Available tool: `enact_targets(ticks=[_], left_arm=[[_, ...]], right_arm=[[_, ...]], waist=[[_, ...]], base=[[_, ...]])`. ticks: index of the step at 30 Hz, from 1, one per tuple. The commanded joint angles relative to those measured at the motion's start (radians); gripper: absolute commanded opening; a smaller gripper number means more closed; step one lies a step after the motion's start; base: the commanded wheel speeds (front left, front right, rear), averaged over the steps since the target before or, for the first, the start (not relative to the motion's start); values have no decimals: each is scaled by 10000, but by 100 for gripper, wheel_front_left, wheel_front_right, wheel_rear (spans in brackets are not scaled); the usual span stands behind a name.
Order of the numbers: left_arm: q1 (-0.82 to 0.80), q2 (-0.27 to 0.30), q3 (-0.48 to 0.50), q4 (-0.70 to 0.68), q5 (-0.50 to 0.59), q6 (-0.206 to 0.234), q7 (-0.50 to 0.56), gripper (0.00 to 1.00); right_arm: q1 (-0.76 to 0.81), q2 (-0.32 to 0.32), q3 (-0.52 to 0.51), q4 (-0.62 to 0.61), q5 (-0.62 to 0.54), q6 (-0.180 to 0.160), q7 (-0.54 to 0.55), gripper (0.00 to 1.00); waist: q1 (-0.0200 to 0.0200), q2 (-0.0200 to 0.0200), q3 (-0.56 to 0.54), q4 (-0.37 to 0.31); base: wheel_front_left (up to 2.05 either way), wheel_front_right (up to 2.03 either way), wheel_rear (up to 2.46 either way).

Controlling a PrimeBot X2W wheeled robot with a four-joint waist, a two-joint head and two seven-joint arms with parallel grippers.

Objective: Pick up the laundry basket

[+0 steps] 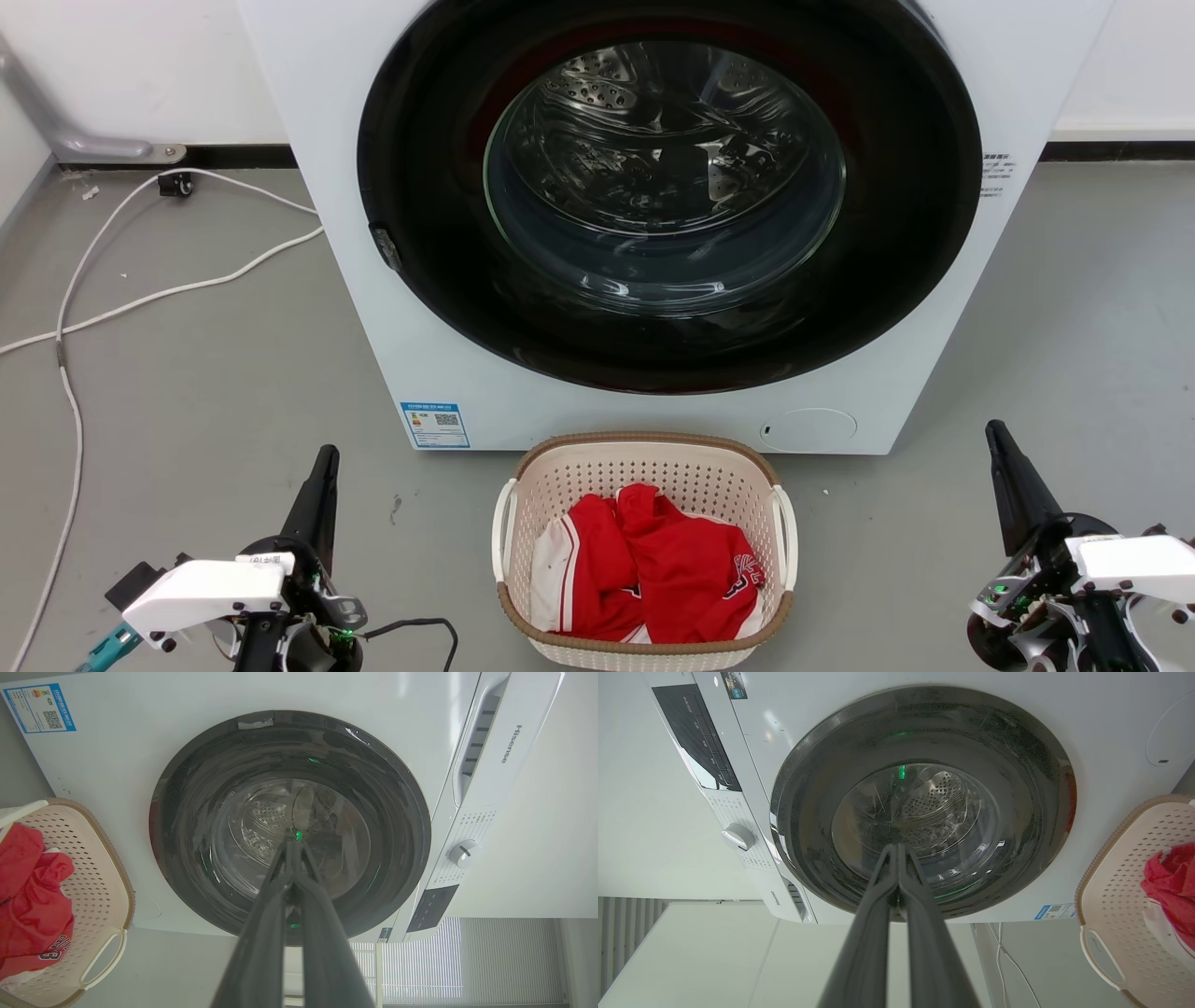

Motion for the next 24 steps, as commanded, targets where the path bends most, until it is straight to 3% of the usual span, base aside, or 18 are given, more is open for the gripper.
enact_targets(ticks=[1,24], left_arm=[[-101,-15,25,16,42,-32,35,0],[-106,-39,66,18,85,-33,69,0]], right_arm=[[-113,27,-17,17,-30,4,8,0],[-117,54,-52,19,-68,4,44,0]], waist=[[0,0,0,0],[0,0,0,0]], base=[[0,0,0],[0,0,0]])
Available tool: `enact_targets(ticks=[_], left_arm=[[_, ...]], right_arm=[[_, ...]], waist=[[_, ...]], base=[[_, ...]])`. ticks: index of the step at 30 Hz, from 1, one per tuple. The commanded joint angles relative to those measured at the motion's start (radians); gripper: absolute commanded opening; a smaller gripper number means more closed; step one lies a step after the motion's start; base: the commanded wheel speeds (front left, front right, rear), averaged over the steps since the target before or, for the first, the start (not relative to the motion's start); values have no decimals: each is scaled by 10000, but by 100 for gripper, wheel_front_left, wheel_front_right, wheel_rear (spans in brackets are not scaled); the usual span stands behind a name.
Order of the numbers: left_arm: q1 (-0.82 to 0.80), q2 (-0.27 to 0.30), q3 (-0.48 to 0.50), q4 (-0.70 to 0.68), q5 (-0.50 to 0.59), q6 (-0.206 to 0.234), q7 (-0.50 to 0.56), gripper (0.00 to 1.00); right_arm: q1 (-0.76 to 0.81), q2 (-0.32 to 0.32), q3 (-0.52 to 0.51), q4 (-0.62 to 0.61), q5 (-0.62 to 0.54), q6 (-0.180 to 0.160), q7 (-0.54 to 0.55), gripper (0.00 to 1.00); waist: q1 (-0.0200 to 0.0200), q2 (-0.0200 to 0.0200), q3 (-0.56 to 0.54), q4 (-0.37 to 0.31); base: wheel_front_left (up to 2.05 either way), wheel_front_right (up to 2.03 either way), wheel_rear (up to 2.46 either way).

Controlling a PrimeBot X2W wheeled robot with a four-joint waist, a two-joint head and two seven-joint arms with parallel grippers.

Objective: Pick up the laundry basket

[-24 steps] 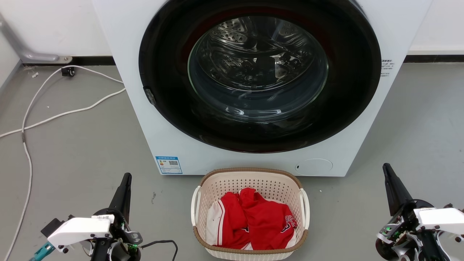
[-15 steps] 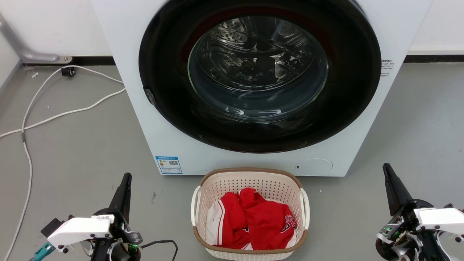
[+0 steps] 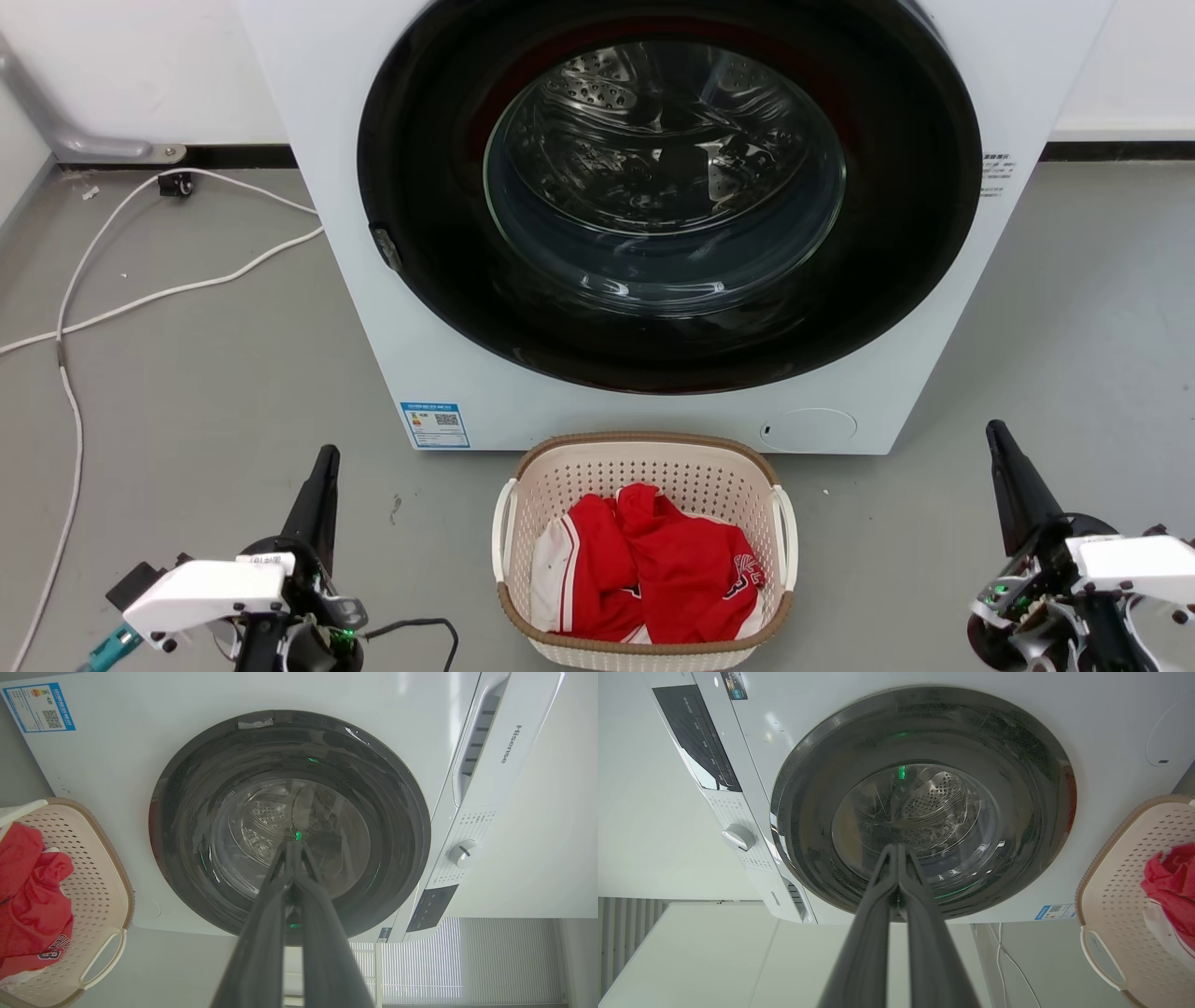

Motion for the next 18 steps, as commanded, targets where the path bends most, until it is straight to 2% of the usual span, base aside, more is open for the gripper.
enact_targets(ticks=[1,11,18], left_arm=[[0,0,1,-1,3,0,11,100],[68,-35,-444,-61,286,7,-390,100],[67,-38,-635,-471,1327,3,-717,100]], right_arm=[[0,0,-2,-1,-1,0,-1,100],[322,20,232,-248,-233,0,-397,100],[423,6,229,-376,-1269,1,-731,100]], waist=[[0,-1,0,0],[0,-1,7,-16],[0,-1,10,-32]], base=[[0,0,0],[0,0,0],[0,0,0]])
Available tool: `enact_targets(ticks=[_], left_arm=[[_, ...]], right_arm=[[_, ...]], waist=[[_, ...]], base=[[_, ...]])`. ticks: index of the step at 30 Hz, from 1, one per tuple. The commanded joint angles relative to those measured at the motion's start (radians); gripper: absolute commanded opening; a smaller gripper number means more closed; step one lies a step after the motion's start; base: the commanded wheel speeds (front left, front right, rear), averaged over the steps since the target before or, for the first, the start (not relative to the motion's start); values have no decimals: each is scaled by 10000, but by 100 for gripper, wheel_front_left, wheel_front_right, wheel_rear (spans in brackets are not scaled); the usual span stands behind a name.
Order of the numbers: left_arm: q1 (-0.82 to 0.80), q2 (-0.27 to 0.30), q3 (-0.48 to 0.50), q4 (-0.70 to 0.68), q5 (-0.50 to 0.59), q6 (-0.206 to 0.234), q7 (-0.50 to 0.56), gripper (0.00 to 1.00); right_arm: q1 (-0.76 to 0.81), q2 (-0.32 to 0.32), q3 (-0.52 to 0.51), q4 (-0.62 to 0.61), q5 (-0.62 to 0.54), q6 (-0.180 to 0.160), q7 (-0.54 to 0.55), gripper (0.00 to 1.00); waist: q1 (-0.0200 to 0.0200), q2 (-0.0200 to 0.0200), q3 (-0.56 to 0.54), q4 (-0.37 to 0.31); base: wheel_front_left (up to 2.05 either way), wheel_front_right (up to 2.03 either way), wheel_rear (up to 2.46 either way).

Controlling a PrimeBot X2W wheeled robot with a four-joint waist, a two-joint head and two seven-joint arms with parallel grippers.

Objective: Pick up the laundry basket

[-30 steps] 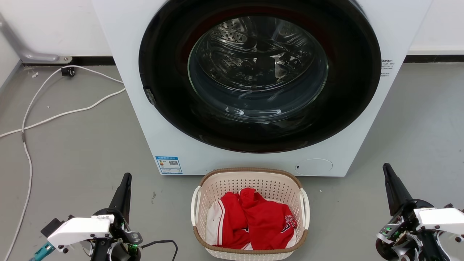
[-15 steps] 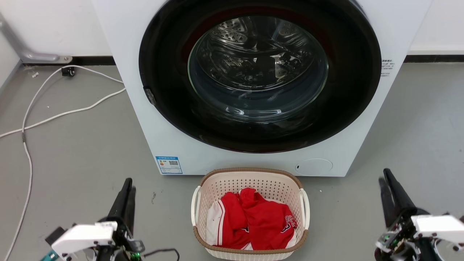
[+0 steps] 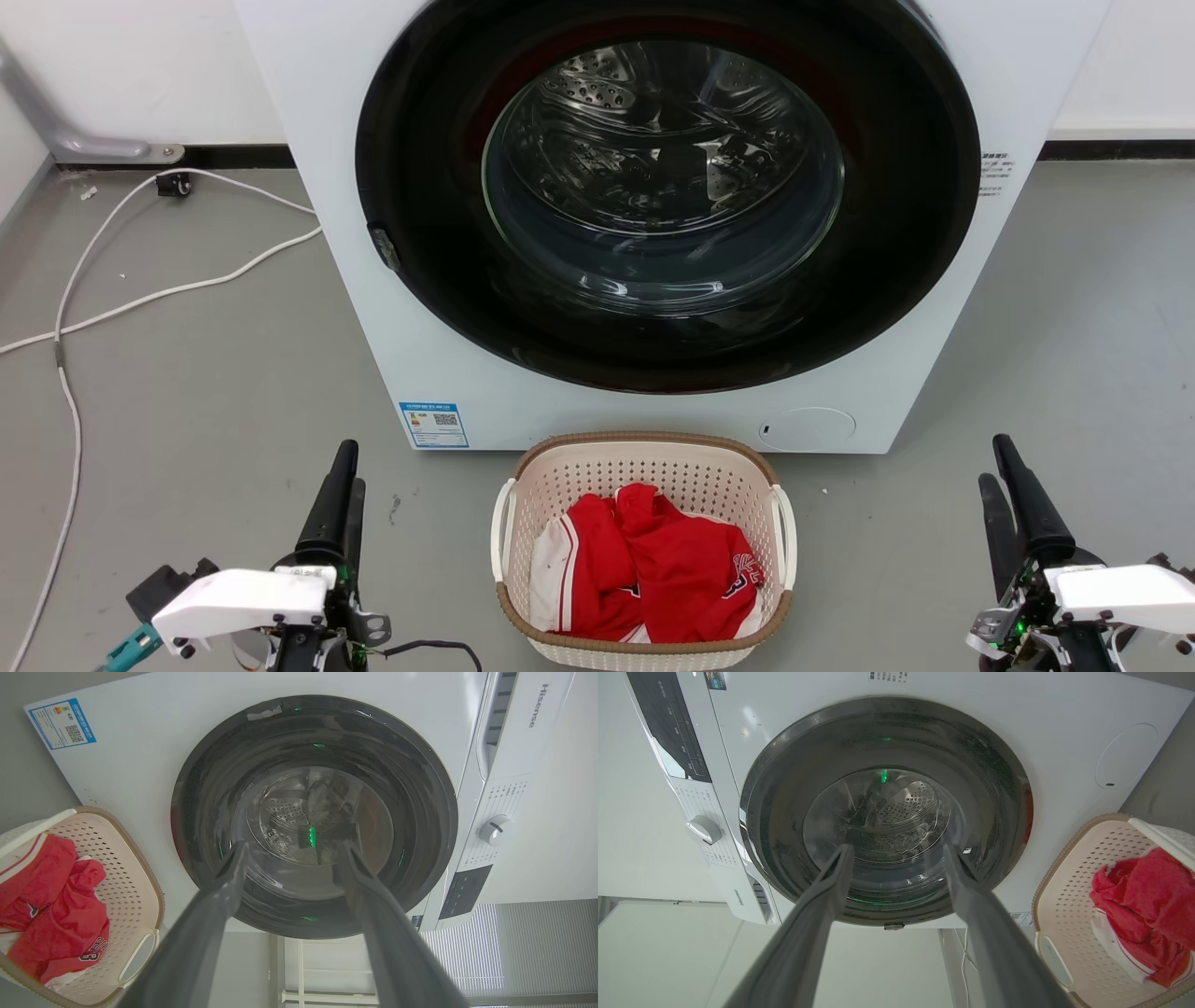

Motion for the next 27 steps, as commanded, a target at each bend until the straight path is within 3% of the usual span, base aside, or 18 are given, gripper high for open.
enact_targets(ticks=[1,18,27], left_arm=[[-254,41,-89,-322,455,-38,-122,100],[-281,35,-418,-997,3757,-39,-770,100],[-312,32,-669,-1203,5851,224,-1093,100]], right_arm=[[-132,-34,-15,-286,-450,3,-114,100],[83,-10,159,-1156,-4879,3,-766,100],[217,-4,256,-1521,-7105,3,-1085,100]], waist=[[0,0,2,-3],[0,0,24,-27],[0,0,54,-37]], base=[[0,0,0],[0,0,0],[0,0,0]])
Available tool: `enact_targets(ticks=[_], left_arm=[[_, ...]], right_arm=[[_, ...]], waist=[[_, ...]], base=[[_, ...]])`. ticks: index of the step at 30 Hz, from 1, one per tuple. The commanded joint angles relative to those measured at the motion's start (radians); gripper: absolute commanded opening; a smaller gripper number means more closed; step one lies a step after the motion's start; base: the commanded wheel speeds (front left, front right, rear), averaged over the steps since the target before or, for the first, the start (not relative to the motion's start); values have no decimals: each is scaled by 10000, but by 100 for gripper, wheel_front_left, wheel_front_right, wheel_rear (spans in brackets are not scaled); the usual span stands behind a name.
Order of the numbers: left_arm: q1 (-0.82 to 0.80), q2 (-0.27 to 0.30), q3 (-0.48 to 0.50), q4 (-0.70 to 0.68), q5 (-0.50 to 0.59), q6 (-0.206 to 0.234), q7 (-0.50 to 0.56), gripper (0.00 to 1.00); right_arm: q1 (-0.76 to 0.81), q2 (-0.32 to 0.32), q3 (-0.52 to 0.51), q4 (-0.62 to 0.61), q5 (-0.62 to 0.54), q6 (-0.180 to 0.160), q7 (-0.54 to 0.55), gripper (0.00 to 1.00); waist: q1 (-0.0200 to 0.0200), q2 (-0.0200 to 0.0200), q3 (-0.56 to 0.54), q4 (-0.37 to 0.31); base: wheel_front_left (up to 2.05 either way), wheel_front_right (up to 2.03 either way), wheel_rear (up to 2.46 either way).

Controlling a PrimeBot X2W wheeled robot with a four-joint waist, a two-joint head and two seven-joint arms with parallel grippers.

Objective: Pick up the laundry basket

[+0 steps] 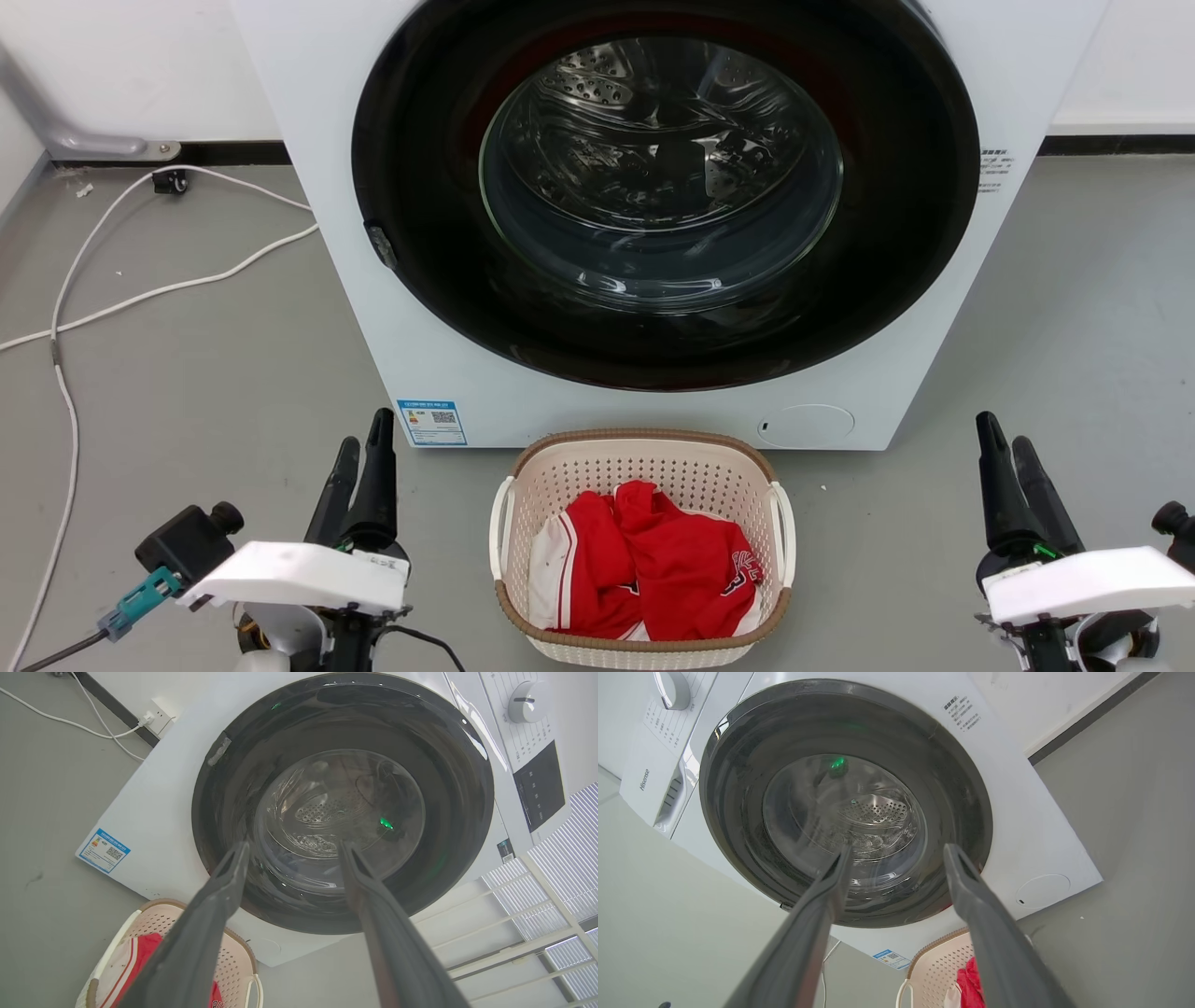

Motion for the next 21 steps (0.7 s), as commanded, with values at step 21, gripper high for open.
enact_targets(ticks=[21], left_arm=[[-185,171,-475,25,3655,315,-699,100]], right_arm=[[456,-4,155,-785,-3768,2,-408,100]], waist=[[-1,0,-54,56]], base=[[0,0,0]])
